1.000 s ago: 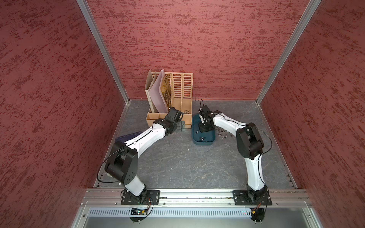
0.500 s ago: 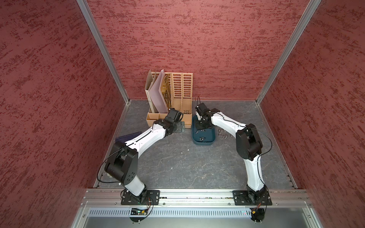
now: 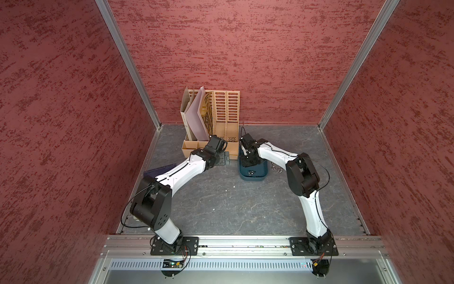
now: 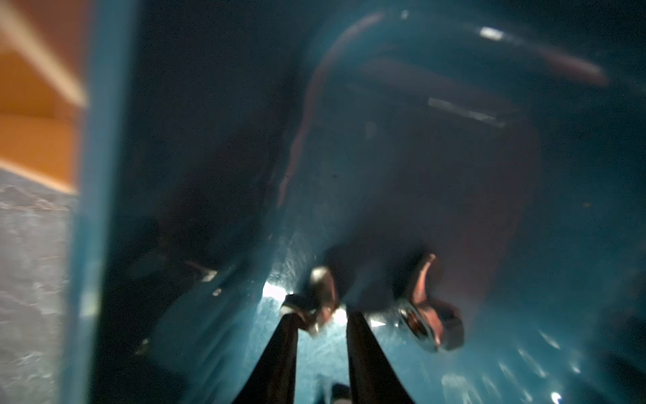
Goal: Take out the wing nut from the storage box
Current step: Place the wing nut in the storage box.
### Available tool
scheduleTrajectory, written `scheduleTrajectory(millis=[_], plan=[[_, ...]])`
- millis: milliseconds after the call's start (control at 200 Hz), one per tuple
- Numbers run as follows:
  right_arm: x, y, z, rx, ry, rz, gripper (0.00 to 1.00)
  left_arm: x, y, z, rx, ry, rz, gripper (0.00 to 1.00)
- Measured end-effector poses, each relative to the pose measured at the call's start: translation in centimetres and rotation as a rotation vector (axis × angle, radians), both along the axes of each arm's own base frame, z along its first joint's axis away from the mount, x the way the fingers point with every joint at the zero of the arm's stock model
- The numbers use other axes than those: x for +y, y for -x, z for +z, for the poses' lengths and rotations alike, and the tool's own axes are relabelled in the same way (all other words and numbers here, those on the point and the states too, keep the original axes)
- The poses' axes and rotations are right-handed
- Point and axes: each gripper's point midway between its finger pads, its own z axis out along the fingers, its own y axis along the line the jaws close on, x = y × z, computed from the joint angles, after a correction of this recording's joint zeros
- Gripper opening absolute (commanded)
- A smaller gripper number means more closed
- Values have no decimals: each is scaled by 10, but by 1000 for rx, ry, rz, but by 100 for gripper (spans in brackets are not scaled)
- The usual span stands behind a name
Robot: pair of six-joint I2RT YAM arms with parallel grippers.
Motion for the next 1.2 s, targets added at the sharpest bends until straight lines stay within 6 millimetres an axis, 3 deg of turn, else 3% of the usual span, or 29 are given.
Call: scheduleTrajectory(millis=[261,651,907,1012,1062,1202], plan=[[1,-2,1,-5,-5,-8,16,0,0,0,0,0,0,100],[0,-4,7,-19,1,-11,9,1,0,0,0,0,2,100],[-5,-6,49,-90,-31,-18,7,1,-1,0,0,0,3,100],[-12,-7,68,-121,-46,-31,8,1,-1,0,0,1,3,100],[-17,-8,74,-130,-52,-42,14,1,-1,0,0,1,2,100],[-23,-13,77,-142,-63,-49,25,0,0,0,1,4,1,100]])
